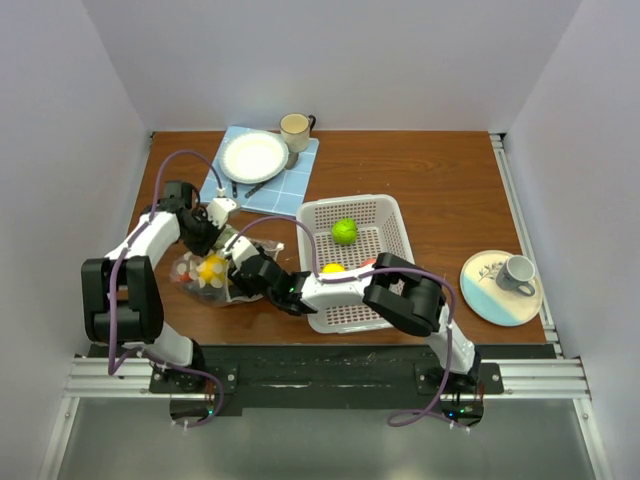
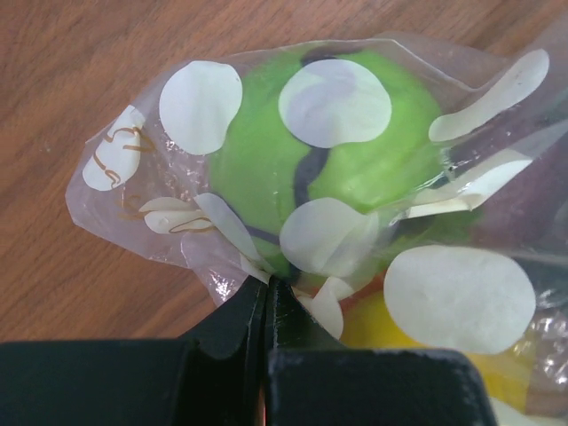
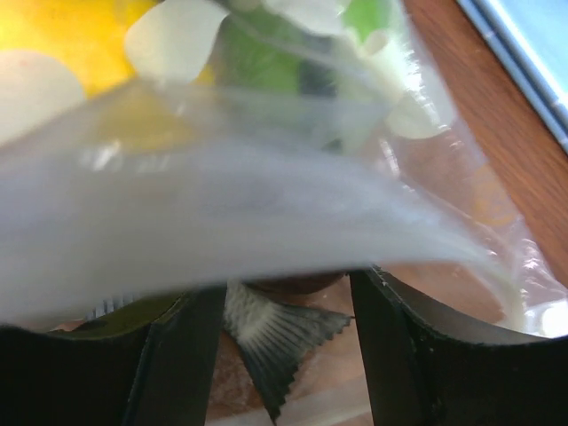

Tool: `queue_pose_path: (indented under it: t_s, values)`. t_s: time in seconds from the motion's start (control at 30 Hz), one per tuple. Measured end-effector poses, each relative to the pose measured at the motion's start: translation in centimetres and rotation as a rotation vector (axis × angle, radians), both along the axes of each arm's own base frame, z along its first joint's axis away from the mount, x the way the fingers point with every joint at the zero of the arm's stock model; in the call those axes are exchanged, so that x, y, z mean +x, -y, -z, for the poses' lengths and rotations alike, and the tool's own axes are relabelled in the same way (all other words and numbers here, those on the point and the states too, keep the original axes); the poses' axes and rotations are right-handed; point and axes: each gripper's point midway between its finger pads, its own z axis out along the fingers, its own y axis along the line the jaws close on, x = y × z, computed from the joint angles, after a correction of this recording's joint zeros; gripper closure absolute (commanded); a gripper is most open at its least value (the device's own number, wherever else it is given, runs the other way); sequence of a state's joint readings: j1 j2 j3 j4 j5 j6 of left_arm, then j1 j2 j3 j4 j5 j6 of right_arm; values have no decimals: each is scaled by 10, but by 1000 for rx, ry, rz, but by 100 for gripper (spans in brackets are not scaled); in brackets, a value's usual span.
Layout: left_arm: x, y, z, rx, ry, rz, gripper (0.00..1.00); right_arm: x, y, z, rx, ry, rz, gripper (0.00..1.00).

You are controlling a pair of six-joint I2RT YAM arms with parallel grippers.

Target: Open the zip-top bag and remove the fake food

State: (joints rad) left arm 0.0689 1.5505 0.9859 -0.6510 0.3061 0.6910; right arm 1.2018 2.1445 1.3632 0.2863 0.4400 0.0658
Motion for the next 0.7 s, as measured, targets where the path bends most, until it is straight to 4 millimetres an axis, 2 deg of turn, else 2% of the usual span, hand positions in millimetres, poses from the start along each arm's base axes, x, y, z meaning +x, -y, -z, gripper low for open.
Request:
queue_pose_path:
  t_s: [0.07, 0.17, 0.2, 0.3, 0.47, 0.57, 0.67, 0.7]
  values:
    - [2, -1, 1, 7, 2, 2, 100, 0, -4, 3, 4, -9, -12, 45]
    - [3, -2, 2, 10, 1, 5, 100, 0, -5, 5, 11, -30, -28, 58]
    - [4, -2, 2, 10, 0, 5, 100, -1, -6, 6, 15, -43, -36, 69]
    - [6, -2, 2, 12, 4, 4, 100, -3, -7, 11, 47, -103, -53, 84]
    - [6, -1, 2, 5, 0, 8, 100, -7, 7, 27, 60, -180, -59, 88]
    - [5, 0, 3, 2, -2, 9, 100, -13, 20, 12, 77, -190, -63, 89]
    - [5, 0, 3, 2, -4, 9, 100, -21, 32, -23, 127, -175, -75, 91]
    - [4, 0, 4, 2, -7, 9, 100, -24, 36, -42, 161, -163, -79, 92]
